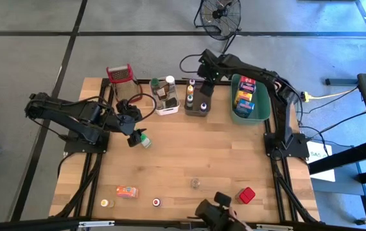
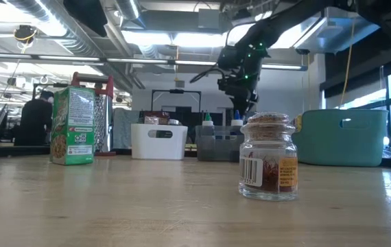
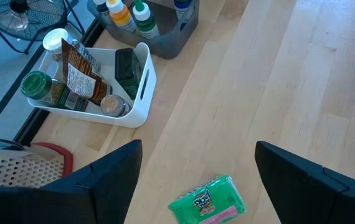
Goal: Pick & Place Kitchen Items
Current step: Put the pink coloring bottle into the black transparent bin
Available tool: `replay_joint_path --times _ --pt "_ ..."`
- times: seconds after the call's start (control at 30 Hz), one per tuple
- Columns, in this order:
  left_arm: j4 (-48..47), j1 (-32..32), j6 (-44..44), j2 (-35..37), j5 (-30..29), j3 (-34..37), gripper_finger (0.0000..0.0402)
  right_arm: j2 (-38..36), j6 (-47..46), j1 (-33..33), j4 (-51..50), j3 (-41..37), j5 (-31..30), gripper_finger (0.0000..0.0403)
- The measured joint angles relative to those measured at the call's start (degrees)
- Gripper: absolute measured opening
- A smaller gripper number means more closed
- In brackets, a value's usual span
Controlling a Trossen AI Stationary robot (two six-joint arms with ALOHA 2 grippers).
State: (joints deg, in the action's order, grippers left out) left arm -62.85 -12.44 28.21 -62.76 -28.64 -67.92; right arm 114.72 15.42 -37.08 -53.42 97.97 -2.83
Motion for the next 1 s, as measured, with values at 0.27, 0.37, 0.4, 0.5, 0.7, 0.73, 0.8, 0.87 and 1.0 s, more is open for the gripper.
replay_joint_path --times 0.27,0.37,0.4,0.5,0.7,0.73,0.8,0.87,1.0 --pt "0.00 -0.01 0.00 0.00 0.02 0.00 0.0308 2.19 0.06 0.01 -1.78 0.00 -1.43 0.0133" --pt "0.00 0.01 -0.01 0.00 0.01 0.00 0.0308 3.11 0.01 -0.04 -4.11 0.00 -1.88 0.0133" --pt "0.00 0.00 0.00 0.00 0.00 0.00 0.0308 3.40 -0.21 0.00 -4.55 0.00 -1.99 0.0133" --pt "0.00 -0.01 -0.02 0.00 0.00 0.00 0.0308 3.46 -0.86 0.11 -4.63 -0.01 -2.10 0.0133" --pt "0.00 -0.01 0.00 0.00 0.00 0.00 0.0308 3.45 -1.42 0.27 -4.36 0.00 -1.70 0.0135" --pt "0.00 0.00 0.00 0.00 0.00 0.00 0.0308 3.58 -1.44 0.33 -4.40 0.00 -1.68 0.0141" --pt "0.00 0.01 0.00 0.00 0.00 0.00 0.0308 3.83 -1.44 0.38 -4.42 0.00 -1.68 0.0163" --pt "0.00 0.00 0.00 0.00 0.01 0.00 0.0308 4.31 -1.44 0.38 -4.28 0.00 -1.68 0.0182" --pt "0.00 -0.01 0.00 0.00 0.02 0.00 0.0308 5.77 -1.53 0.38 -4.44 0.00 -1.66 0.0195"
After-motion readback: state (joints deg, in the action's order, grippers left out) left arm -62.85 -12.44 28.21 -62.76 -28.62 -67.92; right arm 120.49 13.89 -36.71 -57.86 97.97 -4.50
